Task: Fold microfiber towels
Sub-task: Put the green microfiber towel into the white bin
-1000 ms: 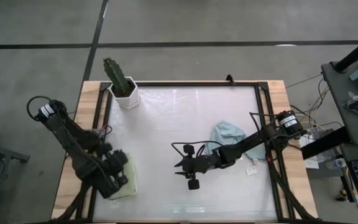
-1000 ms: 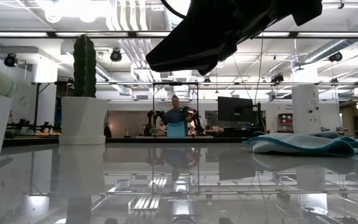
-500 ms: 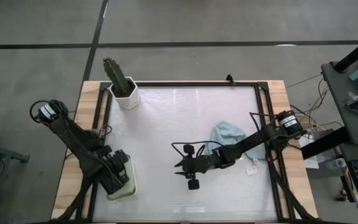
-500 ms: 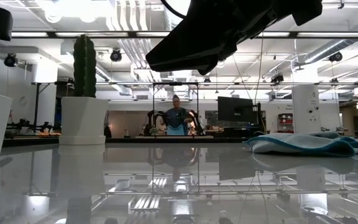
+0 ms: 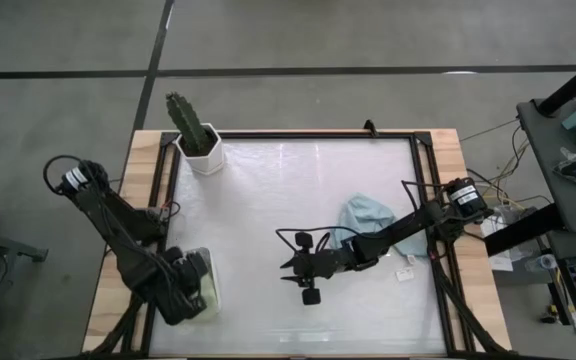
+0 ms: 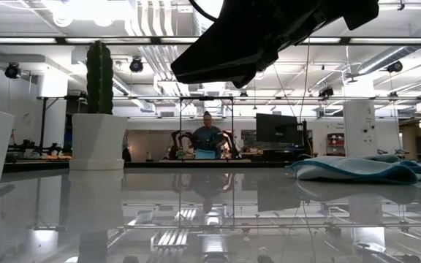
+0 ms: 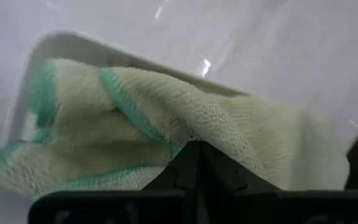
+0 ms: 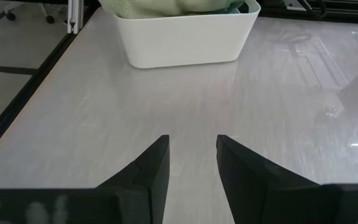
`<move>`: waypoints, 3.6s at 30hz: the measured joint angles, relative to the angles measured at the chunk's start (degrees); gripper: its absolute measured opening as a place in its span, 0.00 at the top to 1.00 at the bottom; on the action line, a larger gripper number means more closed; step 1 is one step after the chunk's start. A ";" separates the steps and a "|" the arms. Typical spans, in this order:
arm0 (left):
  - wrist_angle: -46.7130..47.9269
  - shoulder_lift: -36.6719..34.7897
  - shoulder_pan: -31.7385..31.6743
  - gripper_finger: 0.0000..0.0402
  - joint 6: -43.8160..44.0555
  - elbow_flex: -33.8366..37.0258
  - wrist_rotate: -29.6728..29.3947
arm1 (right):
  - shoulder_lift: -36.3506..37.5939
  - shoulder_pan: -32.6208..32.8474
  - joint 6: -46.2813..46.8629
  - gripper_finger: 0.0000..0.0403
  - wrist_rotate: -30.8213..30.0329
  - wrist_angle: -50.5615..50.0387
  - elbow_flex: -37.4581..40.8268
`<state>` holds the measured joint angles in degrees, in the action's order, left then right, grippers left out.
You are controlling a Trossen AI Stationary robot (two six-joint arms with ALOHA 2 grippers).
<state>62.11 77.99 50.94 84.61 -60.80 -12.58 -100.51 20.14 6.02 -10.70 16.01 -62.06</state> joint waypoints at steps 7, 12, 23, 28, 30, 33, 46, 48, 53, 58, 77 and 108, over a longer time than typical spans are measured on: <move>6.52 1.50 0.06 1.00 0.41 1.37 -0.19 | 0.00 -0.01 -0.04 0.69 -0.02 0.33 0.00; 10.55 2.58 -0.25 1.00 0.58 3.18 -0.53 | 0.00 -0.01 -0.02 0.69 -0.01 0.61 0.01; 18.40 2.98 -0.36 1.00 0.58 -1.49 -0.58 | -0.01 -0.01 -0.14 0.69 -0.01 1.07 0.09; 22.99 2.87 -0.32 1.00 0.52 -4.79 -0.85 | -0.60 -0.02 -2.33 0.69 -0.01 4.67 0.11; 21.55 2.85 0.12 1.00 0.04 -6.19 -0.98 | -1.81 -0.11 -3.44 0.69 0.01 9.70 0.10; 14.33 2.96 1.90 1.00 -2.04 -7.51 -1.99 | -4.86 -0.87 -5.55 0.71 0.45 14.57 -1.88; -6.98 8.76 16.71 1.00 -0.04 -5.59 -16.31 | -22.53 -6.27 -16.44 0.97 4.80 14.29 -28.48; -6.19 9.58 18.01 1.00 0.29 -5.57 -16.23 | -25.04 -7.09 -16.41 0.98 7.09 13.15 -33.09; -3.07 10.11 19.42 1.00 0.58 -5.52 -16.27 | -31.36 -8.59 -15.87 0.98 8.82 5.97 -45.31; -1.13 10.11 19.55 1.00 0.59 -5.41 -16.51 | -37.09 -9.16 -15.75 0.98 12.34 -0.32 -56.37; -1.59 10.12 19.53 1.00 2.25 -5.17 -21.63 | -42.97 -8.68 -13.09 0.98 17.27 -2.56 -64.52; 1.30 9.41 19.53 1.00 6.16 -6.02 -21.59 | -39.72 -9.05 -16.45 0.98 12.09 -3.36 -59.49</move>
<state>63.41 87.40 70.48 90.77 -66.82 -34.17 -140.22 11.09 -10.43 1.39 12.64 -121.56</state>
